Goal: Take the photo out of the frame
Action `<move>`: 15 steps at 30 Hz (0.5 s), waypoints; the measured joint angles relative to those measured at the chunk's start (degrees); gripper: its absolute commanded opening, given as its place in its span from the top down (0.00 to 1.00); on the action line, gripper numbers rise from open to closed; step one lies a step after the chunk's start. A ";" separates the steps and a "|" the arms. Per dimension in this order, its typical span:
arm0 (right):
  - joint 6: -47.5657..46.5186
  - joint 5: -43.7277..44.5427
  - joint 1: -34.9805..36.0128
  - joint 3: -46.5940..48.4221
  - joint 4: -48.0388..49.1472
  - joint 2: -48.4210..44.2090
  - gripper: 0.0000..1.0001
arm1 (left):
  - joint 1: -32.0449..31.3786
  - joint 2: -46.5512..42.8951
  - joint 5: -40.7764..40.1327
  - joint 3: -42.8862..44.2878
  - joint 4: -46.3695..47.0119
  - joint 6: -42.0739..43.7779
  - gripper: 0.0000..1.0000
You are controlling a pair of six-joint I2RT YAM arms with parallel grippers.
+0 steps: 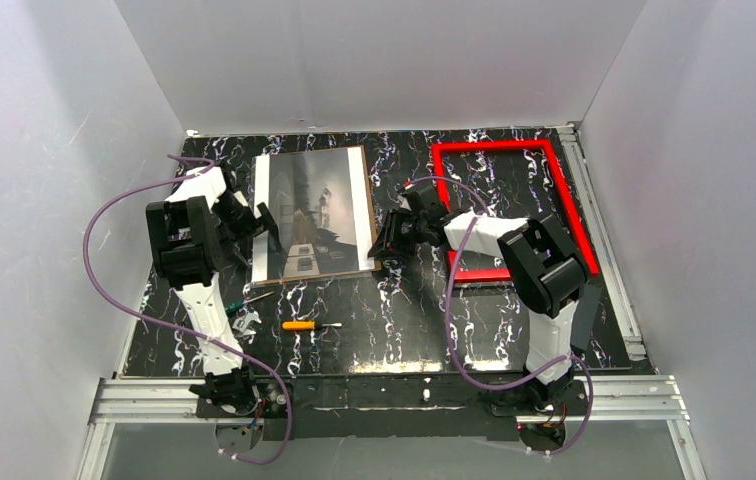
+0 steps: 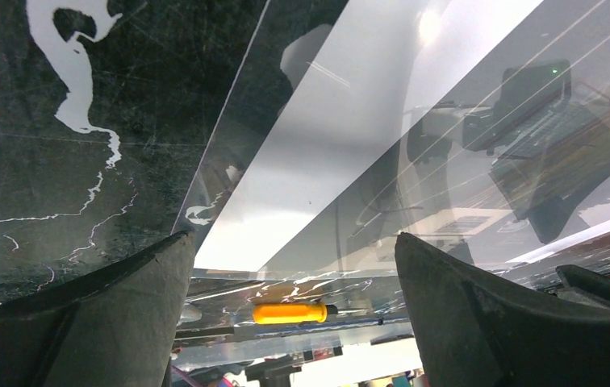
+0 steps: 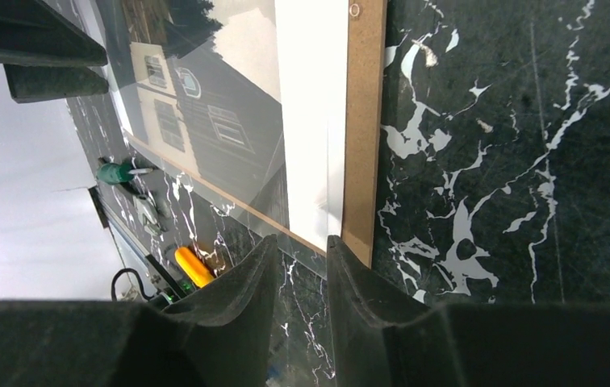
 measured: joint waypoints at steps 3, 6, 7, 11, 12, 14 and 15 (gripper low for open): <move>0.17 -0.15 -0.11 0.63 -0.15 1.09 0.64 | 0.00 0.04 -0.13 0.00 -0.22 0.02 0.05; 0.57 -0.57 -0.28 1.18 0.04 2.95 0.64 | 0.00 0.07 -0.26 0.00 -0.26 0.02 0.05; 1.09 -0.94 -0.31 1.18 0.31 3.56 0.64 | 0.00 0.11 -0.28 0.02 -0.28 0.02 0.05; 2.19 -2.71 -0.61 1.18 1.20 3.91 0.63 | 0.00 0.59 -0.35 0.37 -0.68 0.00 0.05; 2.51 -2.91 -0.61 1.16 1.62 3.93 0.63 | 0.00 0.68 -0.33 0.50 -0.81 0.00 0.05; 3.13 -3.32 -0.63 1.11 2.16 4.02 0.63 | 0.00 0.72 -0.35 0.59 -0.94 0.00 0.05; 3.45 -3.56 -0.68 1.01 2.49 4.04 0.63 | 0.00 0.74 -0.35 0.59 -0.96 0.00 0.05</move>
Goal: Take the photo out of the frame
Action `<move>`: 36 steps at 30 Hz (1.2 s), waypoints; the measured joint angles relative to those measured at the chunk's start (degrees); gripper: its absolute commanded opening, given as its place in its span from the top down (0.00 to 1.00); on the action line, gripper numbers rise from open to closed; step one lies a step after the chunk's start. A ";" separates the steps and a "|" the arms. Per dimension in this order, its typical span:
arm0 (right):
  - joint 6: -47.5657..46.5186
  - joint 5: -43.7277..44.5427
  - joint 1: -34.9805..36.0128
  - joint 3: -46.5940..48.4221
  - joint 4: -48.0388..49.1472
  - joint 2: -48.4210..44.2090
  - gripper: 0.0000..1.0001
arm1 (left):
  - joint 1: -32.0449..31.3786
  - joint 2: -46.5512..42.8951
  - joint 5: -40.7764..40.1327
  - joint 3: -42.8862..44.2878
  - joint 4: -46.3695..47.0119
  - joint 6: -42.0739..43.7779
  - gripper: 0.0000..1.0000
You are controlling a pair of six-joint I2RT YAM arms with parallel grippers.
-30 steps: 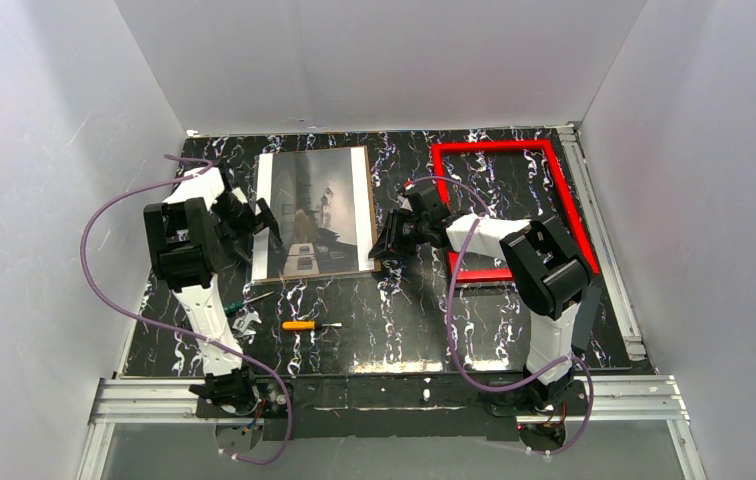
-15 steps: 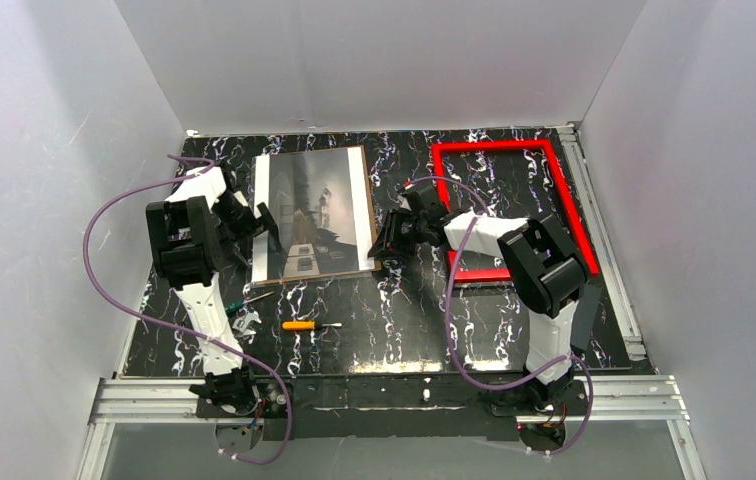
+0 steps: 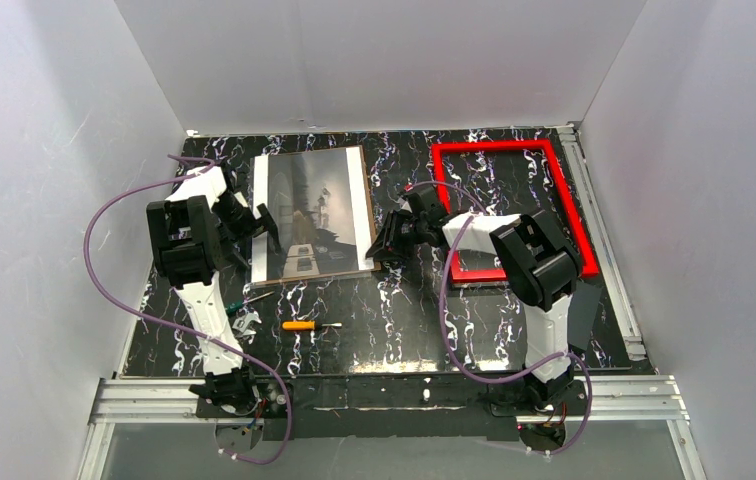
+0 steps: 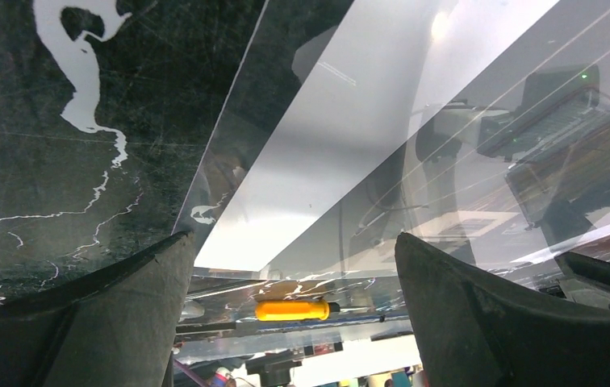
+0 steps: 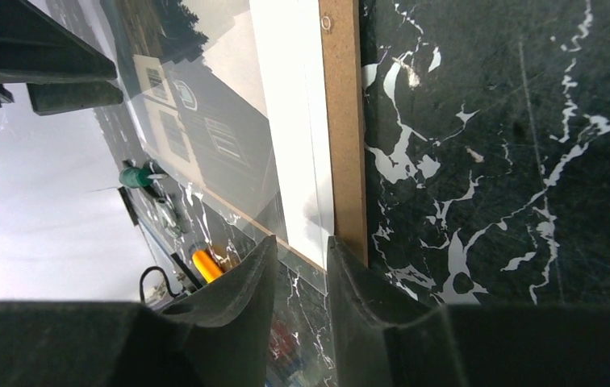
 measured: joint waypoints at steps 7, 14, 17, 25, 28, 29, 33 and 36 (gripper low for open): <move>6.03 -4.22 -1.09 -3.23 8.02 0.39 0.63 | 0.04 0.15 -0.17 0.09 -0.35 0.00 0.05; 11.69 -7.85 -1.75 -5.92 16.13 0.98 0.63 | 0.04 0.22 -0.26 0.13 -0.55 0.00 0.05; 13.79 -8.50 -1.86 -7.52 19.04 1.14 0.63 | 0.04 0.26 -0.48 0.15 -0.63 0.00 0.05; 13.00 -7.06 -1.81 -9.42 17.00 1.07 0.63 | 0.04 0.26 -0.76 0.22 -0.74 0.00 0.05; 10.71 -6.05 -1.84 -9.14 14.40 0.11 0.62 | 0.04 0.50 -0.81 0.37 -0.85 0.00 0.05; 9.64 -5.46 -1.84 -8.83 12.94 -0.35 0.61 | 0.04 0.66 -0.81 0.50 -0.92 0.00 0.05; 4.59 -2.16 -1.86 -6.08 6.23 -1.90 0.61 | 0.04 0.81 -0.81 0.66 -1.07 0.00 0.05; 2.03 -0.76 -1.86 -4.13 3.19 -1.92 0.62 | 0.04 0.90 -0.83 0.74 -1.18 0.00 0.05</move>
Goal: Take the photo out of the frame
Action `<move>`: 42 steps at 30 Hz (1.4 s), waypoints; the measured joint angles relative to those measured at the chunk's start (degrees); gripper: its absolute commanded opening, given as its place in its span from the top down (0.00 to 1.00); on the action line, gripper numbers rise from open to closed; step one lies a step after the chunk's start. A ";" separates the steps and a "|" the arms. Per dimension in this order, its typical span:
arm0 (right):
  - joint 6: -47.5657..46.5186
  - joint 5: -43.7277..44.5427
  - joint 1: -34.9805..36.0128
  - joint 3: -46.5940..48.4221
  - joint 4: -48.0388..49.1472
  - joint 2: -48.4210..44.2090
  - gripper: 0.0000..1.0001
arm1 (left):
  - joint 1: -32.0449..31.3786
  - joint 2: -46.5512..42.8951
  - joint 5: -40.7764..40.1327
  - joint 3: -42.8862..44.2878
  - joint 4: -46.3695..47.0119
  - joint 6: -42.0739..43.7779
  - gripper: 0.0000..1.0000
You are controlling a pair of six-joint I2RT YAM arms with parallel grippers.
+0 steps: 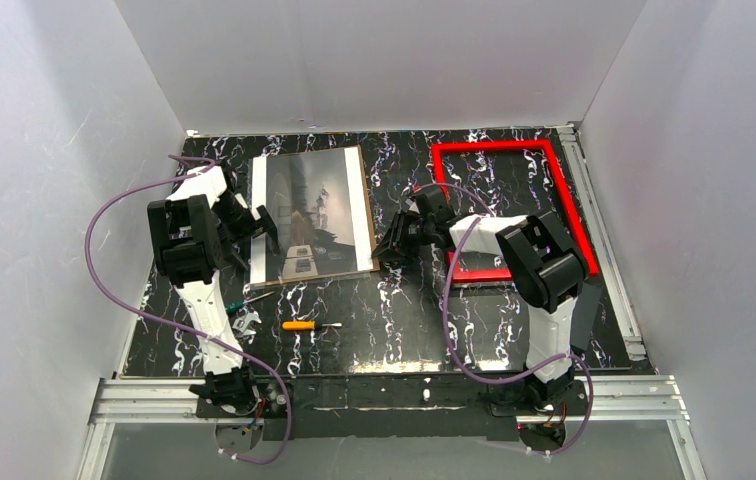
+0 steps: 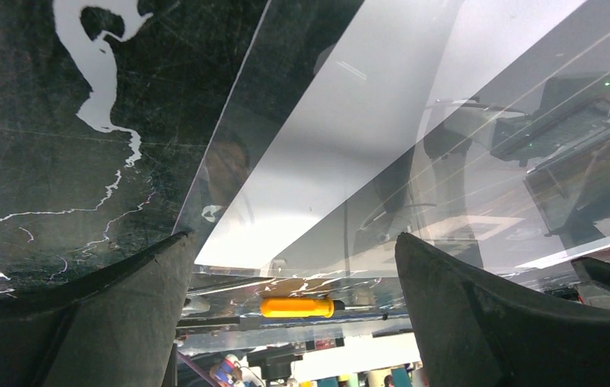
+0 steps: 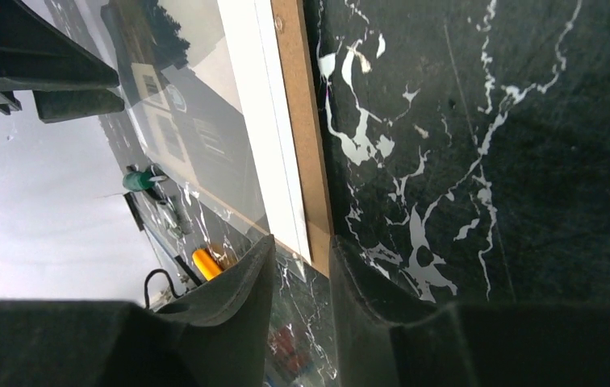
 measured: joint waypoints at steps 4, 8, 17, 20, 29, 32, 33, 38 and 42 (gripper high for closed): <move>-1.33 0.55 0.28 1.60 -1.51 0.96 0.62 | 0.00 0.02 -0.02 0.02 -0.04 0.00 0.05; -1.49 0.42 0.50 2.05 -1.77 1.77 0.62 | 0.00 0.11 -0.35 0.09 -0.22 0.00 0.05; -5.68 4.83 2.08 4.74 -7.61 0.85 0.57 | 0.00 0.24 -0.46 0.17 -0.44 0.00 0.05; -8.00 7.82 3.06 6.10 -12.07 -0.55 0.56 | 0.00 0.26 -0.46 0.17 -0.46 0.00 0.05; -8.70 8.09 3.69 8.07 -13.88 -1.33 0.58 | 0.00 0.48 -0.50 0.42 -0.66 0.00 0.05; -8.48 7.30 3.69 8.07 -13.42 -1.01 0.61 | 0.00 0.59 -0.52 0.50 -0.74 0.00 0.04; -8.46 7.13 3.69 8.07 -13.20 -0.76 0.62 | 0.00 0.59 -0.52 0.52 -0.76 0.00 0.04; -7.78 5.77 3.69 8.07 -12.26 1.55 0.64 | 0.00 0.66 -0.50 0.59 -0.90 0.00 0.04; -6.80 4.74 3.69 8.07 -11.32 1.99 0.65 | 0.00 0.74 -0.50 0.63 -1.01 0.00 0.04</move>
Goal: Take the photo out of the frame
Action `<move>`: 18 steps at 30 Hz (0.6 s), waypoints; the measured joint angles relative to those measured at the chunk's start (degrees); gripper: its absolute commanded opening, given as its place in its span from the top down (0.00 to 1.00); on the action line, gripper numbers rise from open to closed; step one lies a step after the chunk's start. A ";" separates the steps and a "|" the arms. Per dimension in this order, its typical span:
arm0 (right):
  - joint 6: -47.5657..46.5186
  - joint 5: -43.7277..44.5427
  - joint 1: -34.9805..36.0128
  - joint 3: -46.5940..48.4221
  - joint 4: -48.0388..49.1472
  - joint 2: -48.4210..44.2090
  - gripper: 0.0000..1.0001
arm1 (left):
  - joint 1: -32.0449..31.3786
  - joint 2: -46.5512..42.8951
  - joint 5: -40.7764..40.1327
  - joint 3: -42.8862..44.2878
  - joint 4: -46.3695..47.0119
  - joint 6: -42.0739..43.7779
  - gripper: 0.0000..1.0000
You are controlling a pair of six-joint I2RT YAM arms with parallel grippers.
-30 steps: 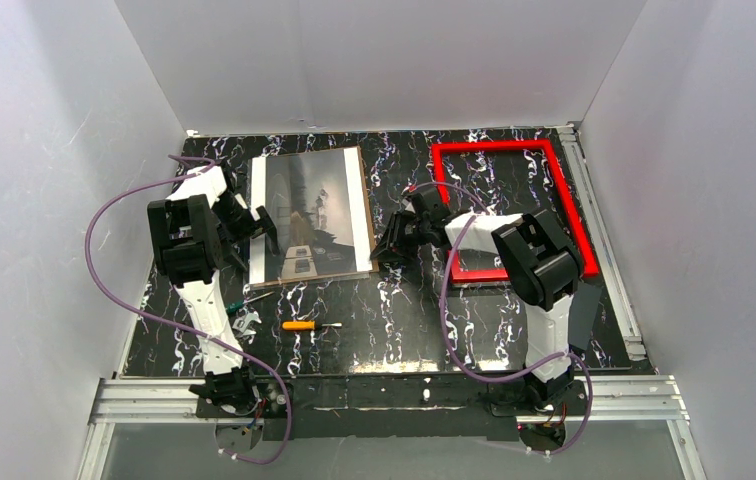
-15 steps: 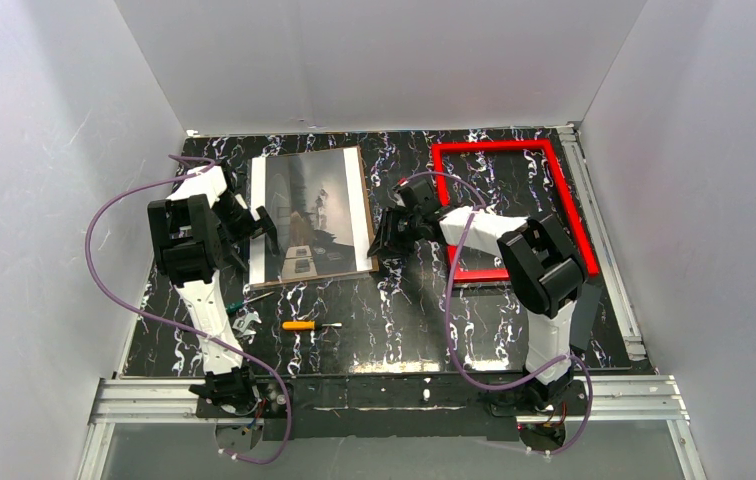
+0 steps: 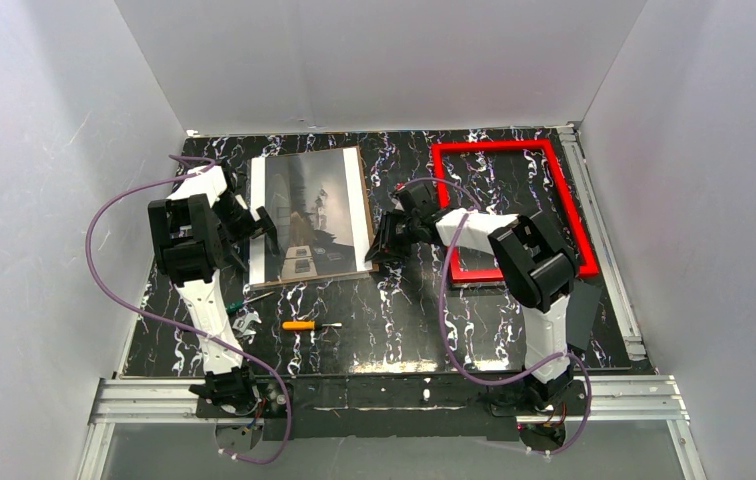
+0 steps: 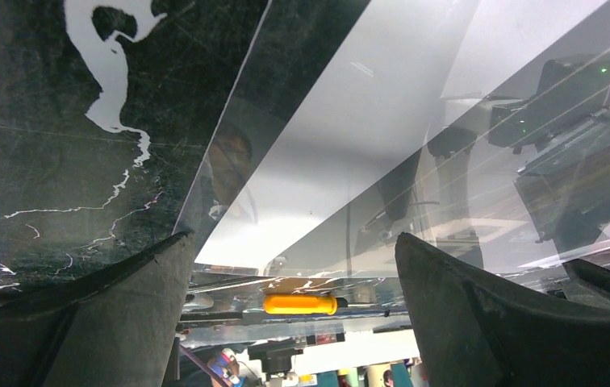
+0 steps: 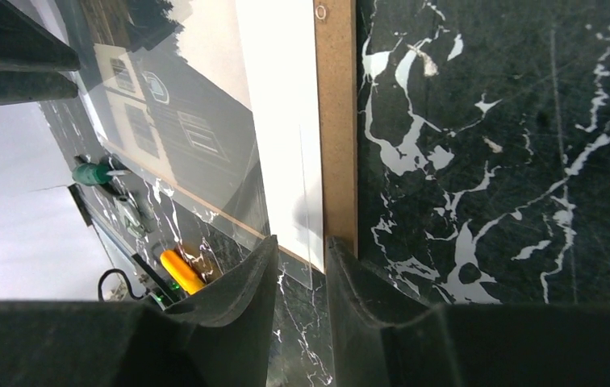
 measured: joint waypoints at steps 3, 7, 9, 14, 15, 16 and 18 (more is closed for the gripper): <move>0.81 -0.83 0.00 -0.04 1.38 0.46 0.65 | 0.00 0.20 0.02 0.17 -0.17 -0.02 0.04; 2.89 -2.32 -0.24 -0.20 3.48 1.40 0.64 | 0.00 0.24 -0.11 0.20 -0.44 -0.02 0.04; 4.15 -3.28 -0.48 -0.39 4.87 1.95 0.64 | 0.00 0.28 -0.15 0.20 -0.55 -0.02 0.04; 8.37 -6.03 -0.83 -3.02 11.32 2.29 0.64 | 0.04 0.33 -0.13 0.20 -0.57 -0.02 0.04; 9.14 -6.62 -0.98 -3.54 12.35 2.38 0.63 | 0.04 0.33 -0.15 0.20 -0.57 -0.02 0.04; 9.73 -6.88 -1.09 -3.96 13.09 2.38 0.63 | 0.04 0.33 -0.13 0.20 -0.57 -0.02 0.04; 10.86 -7.56 -1.22 -4.90 14.95 2.38 0.62 | 0.04 0.33 -0.13 0.20 -0.57 -0.02 0.04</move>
